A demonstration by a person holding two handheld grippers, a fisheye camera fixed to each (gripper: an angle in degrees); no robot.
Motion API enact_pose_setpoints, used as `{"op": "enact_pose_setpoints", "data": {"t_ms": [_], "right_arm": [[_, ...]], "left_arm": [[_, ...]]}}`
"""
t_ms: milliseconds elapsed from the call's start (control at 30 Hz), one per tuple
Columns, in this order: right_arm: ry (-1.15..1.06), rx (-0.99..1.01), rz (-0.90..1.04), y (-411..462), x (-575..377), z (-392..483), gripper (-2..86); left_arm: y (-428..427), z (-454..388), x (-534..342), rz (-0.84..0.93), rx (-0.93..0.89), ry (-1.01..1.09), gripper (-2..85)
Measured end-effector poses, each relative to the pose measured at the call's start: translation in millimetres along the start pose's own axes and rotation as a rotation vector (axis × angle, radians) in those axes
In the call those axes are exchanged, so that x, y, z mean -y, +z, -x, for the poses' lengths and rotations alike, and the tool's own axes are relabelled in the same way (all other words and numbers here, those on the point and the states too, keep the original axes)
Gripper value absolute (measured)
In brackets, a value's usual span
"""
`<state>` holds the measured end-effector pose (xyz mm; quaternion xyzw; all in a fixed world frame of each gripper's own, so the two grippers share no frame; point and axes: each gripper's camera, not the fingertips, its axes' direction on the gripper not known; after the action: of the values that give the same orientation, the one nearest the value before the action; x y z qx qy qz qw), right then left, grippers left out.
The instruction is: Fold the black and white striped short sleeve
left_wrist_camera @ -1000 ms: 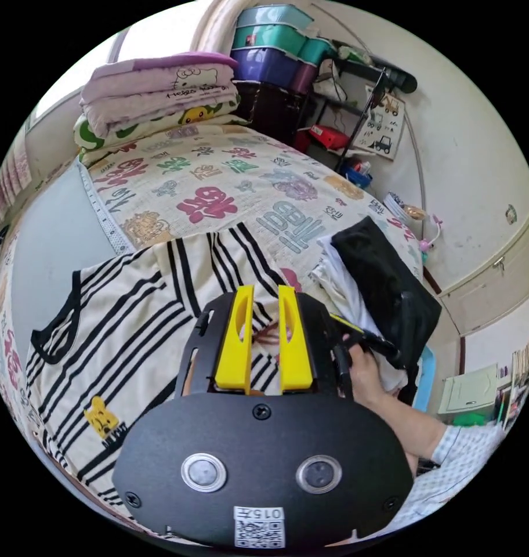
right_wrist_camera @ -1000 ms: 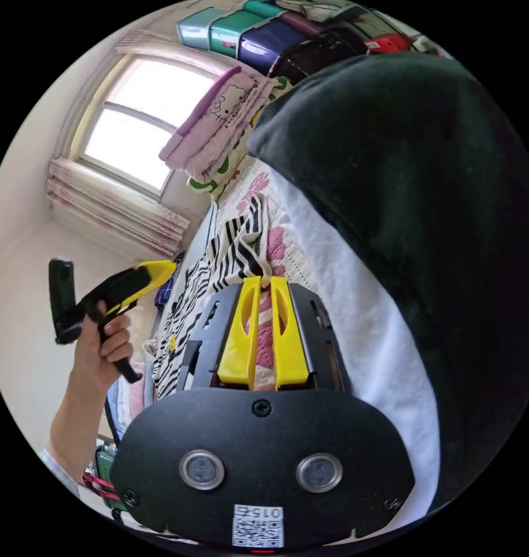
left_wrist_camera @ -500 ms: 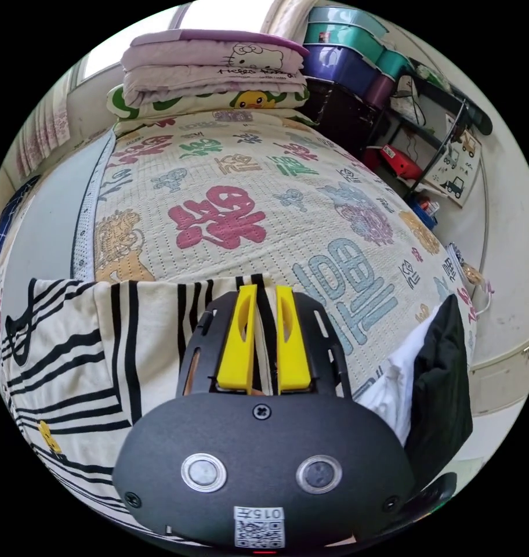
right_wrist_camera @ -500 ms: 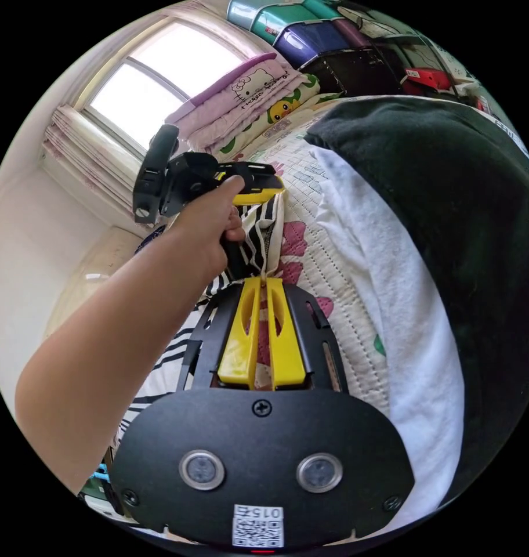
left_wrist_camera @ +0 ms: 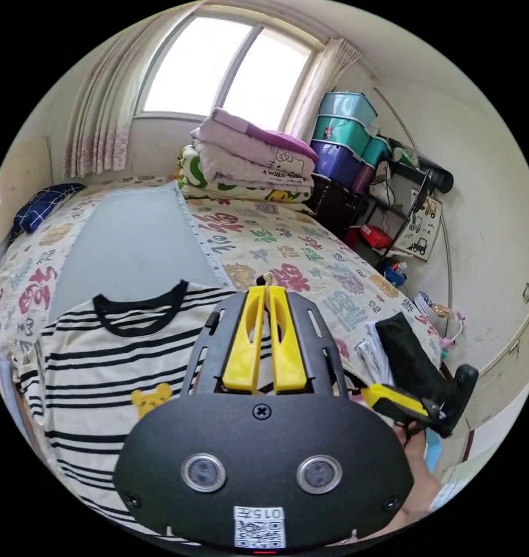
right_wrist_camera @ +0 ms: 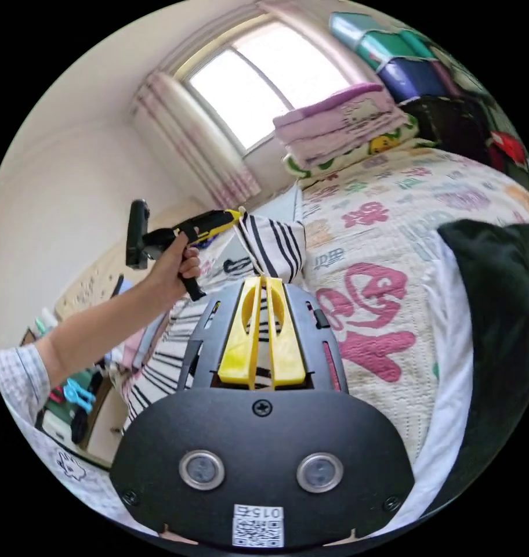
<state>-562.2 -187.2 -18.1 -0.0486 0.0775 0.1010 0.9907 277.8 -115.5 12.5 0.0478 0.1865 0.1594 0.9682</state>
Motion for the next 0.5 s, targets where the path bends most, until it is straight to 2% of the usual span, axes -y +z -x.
{"op": "enact_pose_setpoints", "data": {"t_ms": [33, 133, 300, 500], "right_arm": [[-0.029, 0.020, 0.088, 14.3, 0.5, 6.9, 0.0], [-0.012, 0.046, 0.166, 24.3, -7.2, 3.0, 0.4], [0.260, 0.165, 0.056, 5.1, -12.6, -65.7, 1.4], [0.438, 0.248, -0.020, 10.6, -3.7, -137.4, 6.8]], "left_arm": [[-13.7, 17.2, -16.8, 0.052, 0.028, 0.009, 0.0], [-40.9, 60.5, -63.8, 0.155, 0.093, -0.017, 0.0], [-62.1, 106.1, -79.9, 0.151, 0.169, -0.079, 2.5], [16.5, 88.9, -30.6, 0.222, 0.035, -0.072, 7.8]]}}
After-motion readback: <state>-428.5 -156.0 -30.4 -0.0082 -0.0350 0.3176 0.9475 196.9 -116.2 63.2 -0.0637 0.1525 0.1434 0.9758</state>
